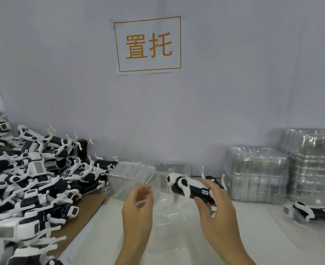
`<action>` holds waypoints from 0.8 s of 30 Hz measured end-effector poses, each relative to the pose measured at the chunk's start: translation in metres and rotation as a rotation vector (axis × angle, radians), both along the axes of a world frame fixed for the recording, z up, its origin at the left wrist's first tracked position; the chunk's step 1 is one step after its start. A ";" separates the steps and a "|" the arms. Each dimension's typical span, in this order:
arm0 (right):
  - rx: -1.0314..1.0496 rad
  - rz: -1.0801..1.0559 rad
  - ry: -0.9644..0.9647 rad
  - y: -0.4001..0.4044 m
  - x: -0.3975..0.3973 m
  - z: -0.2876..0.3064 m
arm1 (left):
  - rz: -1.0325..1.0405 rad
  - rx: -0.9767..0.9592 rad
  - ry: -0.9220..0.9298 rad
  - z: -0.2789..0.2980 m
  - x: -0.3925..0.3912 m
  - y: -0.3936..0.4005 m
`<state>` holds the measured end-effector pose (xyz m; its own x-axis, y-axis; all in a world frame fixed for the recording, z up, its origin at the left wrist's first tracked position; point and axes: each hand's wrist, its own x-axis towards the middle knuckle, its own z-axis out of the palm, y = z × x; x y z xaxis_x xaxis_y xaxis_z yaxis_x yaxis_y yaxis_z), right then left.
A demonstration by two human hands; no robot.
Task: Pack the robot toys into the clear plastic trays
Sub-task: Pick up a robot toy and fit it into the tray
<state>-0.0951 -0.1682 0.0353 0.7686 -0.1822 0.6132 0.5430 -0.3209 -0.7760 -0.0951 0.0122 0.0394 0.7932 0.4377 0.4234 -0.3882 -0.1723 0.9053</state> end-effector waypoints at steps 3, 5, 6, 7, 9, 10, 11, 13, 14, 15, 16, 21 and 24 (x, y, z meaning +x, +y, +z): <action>0.100 0.004 0.075 -0.006 0.005 -0.001 | 0.085 0.064 0.214 -0.011 0.007 0.008; 0.184 0.040 0.148 -0.008 0.008 0.000 | 0.025 0.082 0.379 -0.021 0.012 0.007; 0.223 0.057 0.175 -0.010 0.009 0.001 | -0.017 0.085 0.438 -0.025 0.012 0.005; 0.250 0.063 0.190 -0.011 0.009 0.002 | -0.059 0.081 0.480 -0.027 0.012 0.002; 0.231 0.037 0.195 -0.014 0.012 0.003 | -0.133 0.078 0.521 -0.028 0.010 -0.002; 0.189 0.017 0.191 -0.015 0.013 0.004 | -0.158 0.095 0.530 -0.027 0.010 -0.004; 0.140 -0.002 0.182 -0.017 0.014 0.004 | -0.184 0.122 0.538 -0.027 0.009 -0.006; 0.057 -0.034 0.163 -0.019 0.016 0.005 | -0.246 0.180 0.543 -0.026 0.007 -0.010; 0.029 -0.041 0.158 -0.021 0.017 0.006 | -0.276 0.203 0.539 -0.025 0.005 -0.012; 0.003 -0.039 0.155 -0.023 0.017 0.007 | -0.302 0.222 0.533 -0.024 0.003 -0.014; -0.027 -0.030 0.159 -0.025 0.018 0.009 | -0.320 0.239 0.529 -0.024 0.002 -0.015; -0.230 0.048 0.329 -0.026 0.015 0.007 | -0.357 0.277 0.492 -0.021 0.001 -0.016; -0.424 -0.008 0.386 -0.021 0.013 0.002 | -0.357 0.279 0.439 -0.021 0.003 -0.015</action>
<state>-0.0817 -0.1897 0.0371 0.9508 0.0118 0.3095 0.2425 -0.6500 -0.7202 -0.0916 -0.0030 0.0180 0.9958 0.0339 0.0856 -0.0682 -0.3530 0.9331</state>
